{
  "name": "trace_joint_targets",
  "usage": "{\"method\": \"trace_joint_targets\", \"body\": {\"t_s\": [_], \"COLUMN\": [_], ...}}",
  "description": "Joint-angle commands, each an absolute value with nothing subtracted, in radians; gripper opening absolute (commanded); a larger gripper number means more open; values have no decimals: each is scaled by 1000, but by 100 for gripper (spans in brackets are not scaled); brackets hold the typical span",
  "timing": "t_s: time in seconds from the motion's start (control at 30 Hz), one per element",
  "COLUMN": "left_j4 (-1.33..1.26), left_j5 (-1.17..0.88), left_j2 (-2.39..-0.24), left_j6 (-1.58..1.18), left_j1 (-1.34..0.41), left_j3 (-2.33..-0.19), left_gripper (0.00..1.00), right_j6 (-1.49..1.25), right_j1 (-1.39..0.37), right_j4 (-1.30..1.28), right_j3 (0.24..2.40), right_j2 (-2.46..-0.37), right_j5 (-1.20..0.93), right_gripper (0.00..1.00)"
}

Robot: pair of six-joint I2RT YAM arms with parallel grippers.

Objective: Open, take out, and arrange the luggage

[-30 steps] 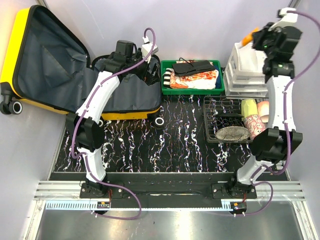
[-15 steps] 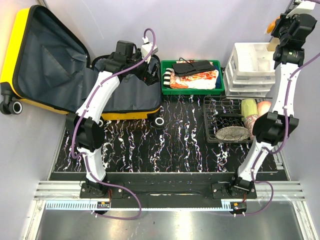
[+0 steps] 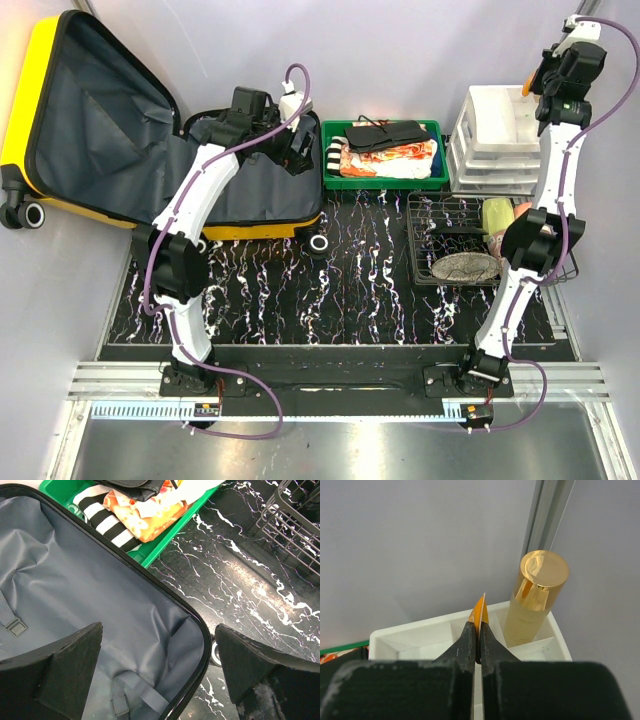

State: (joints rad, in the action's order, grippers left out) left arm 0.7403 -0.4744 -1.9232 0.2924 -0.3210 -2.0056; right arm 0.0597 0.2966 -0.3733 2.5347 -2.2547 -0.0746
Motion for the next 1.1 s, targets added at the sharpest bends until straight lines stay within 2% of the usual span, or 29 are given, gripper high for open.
{"method": "trace_joint_targets", "body": {"t_s": [0.0, 0.4, 0.5, 0.53, 0.67, 0.73, 0.77, 1.07], "left_j4": [710, 723, 723, 723, 729, 729, 727, 767], "left_j5": [-453, -407, -371, -367, -359, -347, -342, -368], "left_j2": [-1887, -1885, -1879, -1876, -1862, -1858, -1858, -1882], "left_j6": [302, 318, 328, 331, 339, 337, 333, 325], "left_j1": [-316, -310, -305, -301, -299, -299, -298, -190], "left_j3": [-2002, -2000, -1997, -1991, -1976, -1965, -1965, -2040], "left_gripper": [99, 99, 99, 99, 99, 99, 99, 99], "right_j6": [97, 87, 83, 83, 78, 72, 69, 63], "right_j1": [301, 301, 299, 299, 299, 299, 299, 299], "right_j4": [-331, -305, -304, -301, -287, -285, -284, -247], "right_j3": [2533, 2579, 2577, 2579, 2586, 2592, 2600, 2658], "right_j2": [-2243, -2330, -2335, -2335, -2336, -2335, -2335, -2296], "right_j5": [-34, -64, -64, -66, -71, -74, -78, -121], "right_gripper": [0, 1, 11, 21, 41, 46, 52, 68]}}
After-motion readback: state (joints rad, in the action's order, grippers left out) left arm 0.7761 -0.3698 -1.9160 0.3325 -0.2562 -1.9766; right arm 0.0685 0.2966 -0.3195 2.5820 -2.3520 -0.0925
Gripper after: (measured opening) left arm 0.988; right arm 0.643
